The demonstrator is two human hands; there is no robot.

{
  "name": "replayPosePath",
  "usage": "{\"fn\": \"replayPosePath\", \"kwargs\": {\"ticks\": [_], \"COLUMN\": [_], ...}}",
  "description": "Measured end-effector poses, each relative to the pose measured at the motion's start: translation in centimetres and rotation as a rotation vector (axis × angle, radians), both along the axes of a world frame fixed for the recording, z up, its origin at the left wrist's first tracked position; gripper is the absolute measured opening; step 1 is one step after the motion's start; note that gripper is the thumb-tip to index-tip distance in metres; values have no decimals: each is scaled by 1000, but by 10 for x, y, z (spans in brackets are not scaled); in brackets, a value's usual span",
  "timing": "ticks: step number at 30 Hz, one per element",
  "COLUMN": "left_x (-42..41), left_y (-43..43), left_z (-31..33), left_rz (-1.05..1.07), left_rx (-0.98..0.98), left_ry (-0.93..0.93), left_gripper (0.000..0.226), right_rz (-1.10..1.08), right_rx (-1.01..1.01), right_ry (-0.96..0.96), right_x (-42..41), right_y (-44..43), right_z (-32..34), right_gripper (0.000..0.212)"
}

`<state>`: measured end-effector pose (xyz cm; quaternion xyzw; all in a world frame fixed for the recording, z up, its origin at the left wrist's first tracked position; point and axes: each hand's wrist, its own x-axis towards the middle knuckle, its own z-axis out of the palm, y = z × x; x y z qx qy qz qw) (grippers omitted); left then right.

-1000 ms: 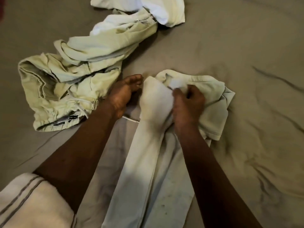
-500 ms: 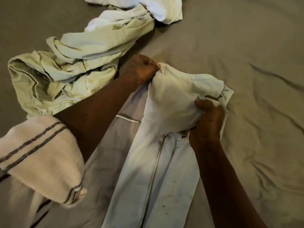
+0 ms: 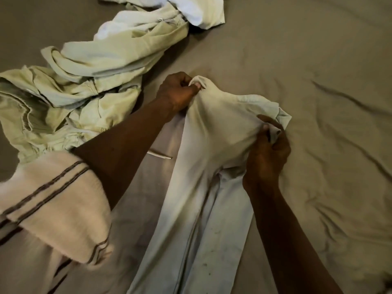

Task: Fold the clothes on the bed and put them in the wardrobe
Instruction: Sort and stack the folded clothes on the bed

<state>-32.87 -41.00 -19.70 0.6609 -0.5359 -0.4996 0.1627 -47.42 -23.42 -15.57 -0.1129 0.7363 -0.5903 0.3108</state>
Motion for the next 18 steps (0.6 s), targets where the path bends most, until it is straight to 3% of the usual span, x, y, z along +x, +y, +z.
{"fn": "replayPosePath", "kwargs": {"ticks": [4,7,8,11,13,17,18], "left_x": [-10,-13,-13,-15,-15,-3,0], "left_y": [5,4,2,-6,-5,22,38], "left_z": [0,1,1,10,20,22,22], "left_rz": [11,27,38,150,184,19,11], "left_rx": [-57,-3,7,88,130,-79,-133], "left_ry": [-108,-86,-64,20,27,-155,-232], "left_gripper": [35,41,37,30,41,51,50], "right_rz": [-45,153,215,208,157,403,483], "right_rx": [140,256,264,124,32,191,248], "right_ry": [43,-122,-101,82,70,-151,-156], "right_x": [6,1,-1,-5,-6,-9,-12], "right_y": [7,17,20,22,19,16,17], "right_z": [0,-1,0,9,16,23,21], "right_gripper": [15,56,55,6,6,51,52]}}
